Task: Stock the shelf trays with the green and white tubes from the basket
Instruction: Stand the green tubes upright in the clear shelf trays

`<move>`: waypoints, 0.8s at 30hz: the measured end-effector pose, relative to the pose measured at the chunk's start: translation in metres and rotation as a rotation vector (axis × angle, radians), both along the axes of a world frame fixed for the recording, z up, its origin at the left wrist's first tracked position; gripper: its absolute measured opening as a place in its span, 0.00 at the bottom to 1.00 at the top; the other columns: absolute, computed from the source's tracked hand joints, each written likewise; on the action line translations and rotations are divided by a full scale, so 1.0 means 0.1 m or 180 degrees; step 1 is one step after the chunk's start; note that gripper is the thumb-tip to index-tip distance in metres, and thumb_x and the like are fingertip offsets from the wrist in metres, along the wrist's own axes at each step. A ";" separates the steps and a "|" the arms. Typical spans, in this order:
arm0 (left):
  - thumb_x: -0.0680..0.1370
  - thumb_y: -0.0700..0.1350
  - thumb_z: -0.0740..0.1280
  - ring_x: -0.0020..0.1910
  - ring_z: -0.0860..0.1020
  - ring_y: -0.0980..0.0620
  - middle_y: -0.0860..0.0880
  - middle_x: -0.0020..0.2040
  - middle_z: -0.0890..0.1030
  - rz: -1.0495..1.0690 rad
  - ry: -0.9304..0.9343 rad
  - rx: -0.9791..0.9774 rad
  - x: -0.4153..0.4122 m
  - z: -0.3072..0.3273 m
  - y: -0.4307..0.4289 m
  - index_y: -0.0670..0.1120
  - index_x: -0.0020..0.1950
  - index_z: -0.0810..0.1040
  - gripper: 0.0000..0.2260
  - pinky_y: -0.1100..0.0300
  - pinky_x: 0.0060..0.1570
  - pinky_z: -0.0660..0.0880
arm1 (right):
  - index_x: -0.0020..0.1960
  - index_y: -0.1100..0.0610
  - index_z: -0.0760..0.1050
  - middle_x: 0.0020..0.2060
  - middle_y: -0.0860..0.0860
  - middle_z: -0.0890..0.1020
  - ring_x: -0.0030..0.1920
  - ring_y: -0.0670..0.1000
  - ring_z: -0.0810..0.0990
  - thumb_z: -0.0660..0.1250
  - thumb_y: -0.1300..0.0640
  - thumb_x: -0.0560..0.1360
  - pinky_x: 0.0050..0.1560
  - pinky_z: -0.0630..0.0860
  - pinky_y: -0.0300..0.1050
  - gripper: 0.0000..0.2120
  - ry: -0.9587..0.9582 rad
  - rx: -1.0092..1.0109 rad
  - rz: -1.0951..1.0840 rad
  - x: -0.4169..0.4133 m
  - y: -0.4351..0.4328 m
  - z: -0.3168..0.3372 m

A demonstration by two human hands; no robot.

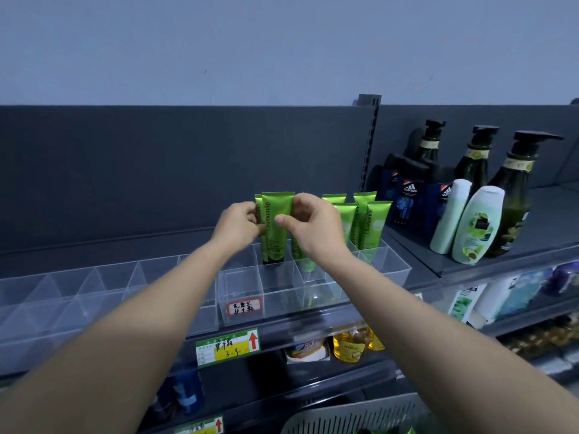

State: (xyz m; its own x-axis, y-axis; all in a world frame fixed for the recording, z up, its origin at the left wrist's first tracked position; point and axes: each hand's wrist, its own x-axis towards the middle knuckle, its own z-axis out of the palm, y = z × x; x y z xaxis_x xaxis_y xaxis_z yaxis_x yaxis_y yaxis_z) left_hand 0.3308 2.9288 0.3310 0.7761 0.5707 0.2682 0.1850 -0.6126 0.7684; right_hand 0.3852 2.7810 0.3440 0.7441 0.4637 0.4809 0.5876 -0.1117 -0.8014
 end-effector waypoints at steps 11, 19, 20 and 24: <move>0.71 0.34 0.69 0.35 0.72 0.52 0.46 0.35 0.77 -0.0123 -0.0040 -0.0163 0.05 -0.14 0.08 0.41 0.47 0.80 0.06 0.56 0.40 0.73 | 0.38 0.55 0.77 0.36 0.50 0.84 0.39 0.52 0.82 0.76 0.58 0.68 0.45 0.79 0.52 0.07 -0.0042 -0.0351 -0.0079 0.00 0.06 -0.08; 0.68 0.34 0.69 0.36 0.76 0.50 0.40 0.40 0.83 -0.0117 -0.0040 -0.0322 0.02 -0.19 0.13 0.44 0.44 0.80 0.08 0.43 0.45 0.78 | 0.43 0.56 0.79 0.40 0.50 0.84 0.43 0.51 0.82 0.74 0.57 0.70 0.48 0.79 0.47 0.05 0.0117 -0.0749 -0.0033 0.02 0.06 -0.15; 0.68 0.33 0.69 0.36 0.76 0.50 0.41 0.39 0.83 -0.0118 -0.0037 -0.0318 0.00 -0.17 0.12 0.45 0.43 0.80 0.08 0.44 0.45 0.78 | 0.44 0.57 0.80 0.41 0.50 0.85 0.43 0.50 0.82 0.74 0.57 0.71 0.49 0.79 0.48 0.05 0.0142 -0.0749 -0.0039 0.02 0.06 -0.16; 0.69 0.32 0.68 0.37 0.77 0.49 0.41 0.41 0.84 -0.0129 -0.0039 -0.0340 -0.03 -0.15 0.09 0.46 0.44 0.81 0.10 0.48 0.44 0.78 | 0.49 0.56 0.81 0.44 0.51 0.85 0.46 0.50 0.83 0.73 0.60 0.72 0.52 0.79 0.51 0.06 0.0223 -0.0711 0.0038 0.02 0.08 -0.16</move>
